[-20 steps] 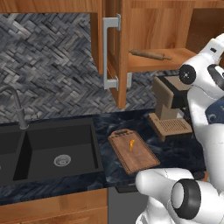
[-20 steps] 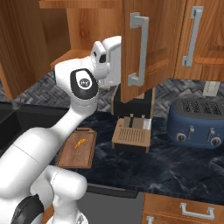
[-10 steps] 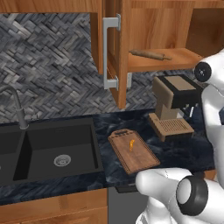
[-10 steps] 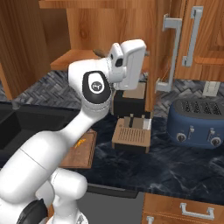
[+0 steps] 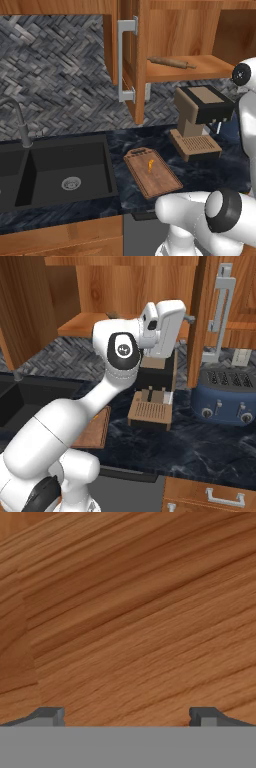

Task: Open the cabinet, retrieve the rolling pin, and place it next to the meat on the cutting board to prepare for tenderizing.

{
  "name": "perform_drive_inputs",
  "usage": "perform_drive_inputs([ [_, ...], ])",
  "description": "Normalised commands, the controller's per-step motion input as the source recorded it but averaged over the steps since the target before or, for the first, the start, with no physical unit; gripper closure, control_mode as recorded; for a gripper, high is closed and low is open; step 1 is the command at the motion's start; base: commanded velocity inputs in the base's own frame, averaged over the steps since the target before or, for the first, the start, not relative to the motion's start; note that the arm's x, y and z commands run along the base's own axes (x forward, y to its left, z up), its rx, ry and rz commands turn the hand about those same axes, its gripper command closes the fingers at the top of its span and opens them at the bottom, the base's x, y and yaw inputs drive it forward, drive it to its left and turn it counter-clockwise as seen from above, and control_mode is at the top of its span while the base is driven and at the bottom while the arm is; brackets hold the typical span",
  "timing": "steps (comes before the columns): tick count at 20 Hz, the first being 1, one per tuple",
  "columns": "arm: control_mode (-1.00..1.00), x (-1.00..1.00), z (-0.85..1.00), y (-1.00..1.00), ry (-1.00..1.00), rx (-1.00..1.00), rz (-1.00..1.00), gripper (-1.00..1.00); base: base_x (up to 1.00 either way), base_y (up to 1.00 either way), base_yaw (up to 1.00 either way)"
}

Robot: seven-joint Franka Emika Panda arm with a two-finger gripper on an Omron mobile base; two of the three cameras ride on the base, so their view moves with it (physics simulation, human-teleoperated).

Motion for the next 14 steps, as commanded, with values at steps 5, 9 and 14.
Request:
perform_drive_inputs([
  [5,-1.0,-0.01,0.0,0.0,0.0,0.0,0.0,-1.0,0.0,0.0,0.0],
  [9,-1.0,-0.03,0.0,0.0,-0.03,-0.01,0.0,-1.0,0.0,0.0,0.0],
  [14,-1.0,-0.06,0.0,0.39,-0.06,-0.02,0.07,-1.0,0.0,0.0,0.0],
])
